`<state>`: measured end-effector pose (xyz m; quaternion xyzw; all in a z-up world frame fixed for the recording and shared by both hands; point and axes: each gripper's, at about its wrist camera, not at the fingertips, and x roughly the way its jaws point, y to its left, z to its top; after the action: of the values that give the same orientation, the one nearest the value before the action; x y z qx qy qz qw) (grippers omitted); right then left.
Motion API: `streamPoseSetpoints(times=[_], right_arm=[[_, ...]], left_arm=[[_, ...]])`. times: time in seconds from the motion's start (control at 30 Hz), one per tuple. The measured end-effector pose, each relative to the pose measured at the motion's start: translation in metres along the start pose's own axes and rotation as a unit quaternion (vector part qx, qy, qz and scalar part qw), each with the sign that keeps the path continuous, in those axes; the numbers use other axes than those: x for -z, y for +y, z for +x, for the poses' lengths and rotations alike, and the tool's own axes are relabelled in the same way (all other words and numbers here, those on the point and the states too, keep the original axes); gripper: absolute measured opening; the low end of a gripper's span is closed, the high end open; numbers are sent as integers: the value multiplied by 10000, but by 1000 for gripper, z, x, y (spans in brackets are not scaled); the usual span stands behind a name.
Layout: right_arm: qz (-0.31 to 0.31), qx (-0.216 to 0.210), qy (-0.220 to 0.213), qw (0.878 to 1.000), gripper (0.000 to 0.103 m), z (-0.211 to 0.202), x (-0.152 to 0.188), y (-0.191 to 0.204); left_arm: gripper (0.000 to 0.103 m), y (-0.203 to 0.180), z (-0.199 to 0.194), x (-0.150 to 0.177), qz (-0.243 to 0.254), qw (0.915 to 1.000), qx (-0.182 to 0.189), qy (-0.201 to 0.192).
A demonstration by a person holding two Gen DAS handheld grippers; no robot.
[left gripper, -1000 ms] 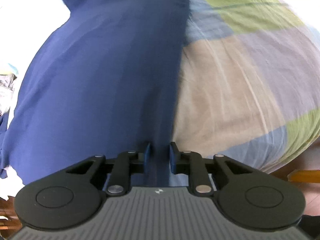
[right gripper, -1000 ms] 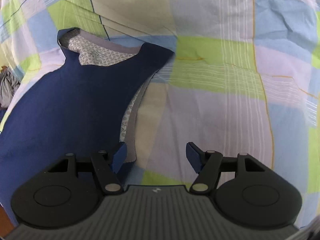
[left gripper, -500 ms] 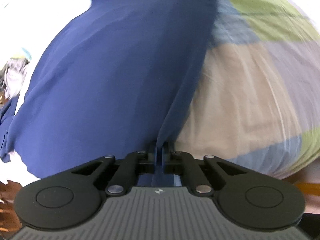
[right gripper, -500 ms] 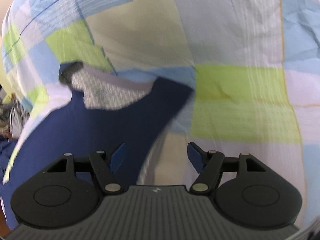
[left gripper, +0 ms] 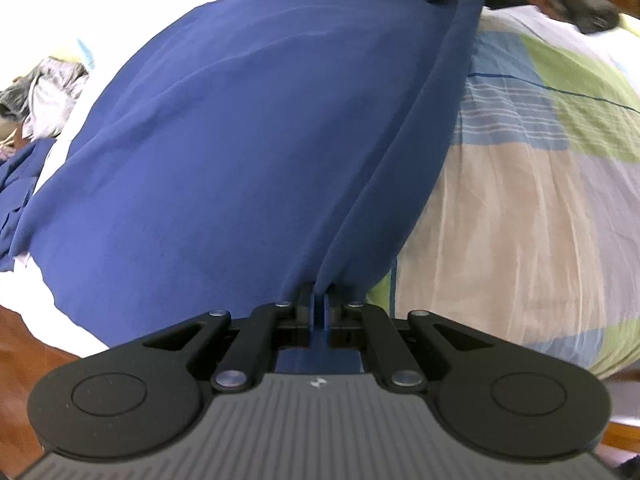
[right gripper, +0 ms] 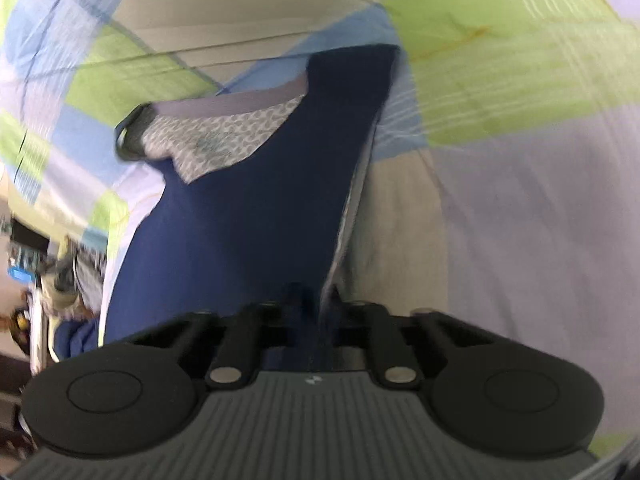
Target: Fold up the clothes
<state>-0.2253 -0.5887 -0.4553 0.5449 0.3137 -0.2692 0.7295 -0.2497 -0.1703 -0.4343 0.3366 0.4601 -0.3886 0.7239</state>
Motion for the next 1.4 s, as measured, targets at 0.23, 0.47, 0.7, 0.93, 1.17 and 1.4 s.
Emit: streamPoseSetpoints(times=[0.23, 0.47, 0.7, 0.93, 1.17, 1.4], right_arm=[[9, -457, -623, 9970, 2, -7, -9, 26], [518, -677, -1292, 9879, 2, -113, 19, 77], [384, -606, -1790, 9812, 2, -177, -10, 172], [-205, -693, -2721, 9596, 3, -236, -41, 244], [-729, -367, -3477, 9341, 3, -298, -11, 243], [-503, 933, -2331, 9667, 3, -258, 98, 139]], left_arm=[[2, 28, -21, -11, -194, 9998, 29, -101], [2, 127, -85, -80, -216, 9921, -965, -766], [2, 199, -162, -217, 599, 9504, -2036, -2276], [6, 220, -210, -302, 1159, 9060, -2334, -3335], [6, 193, -215, -257, 1555, 8877, -1989, -3850], [6, 147, -83, -117, 2373, 9293, -1600, -2334]])
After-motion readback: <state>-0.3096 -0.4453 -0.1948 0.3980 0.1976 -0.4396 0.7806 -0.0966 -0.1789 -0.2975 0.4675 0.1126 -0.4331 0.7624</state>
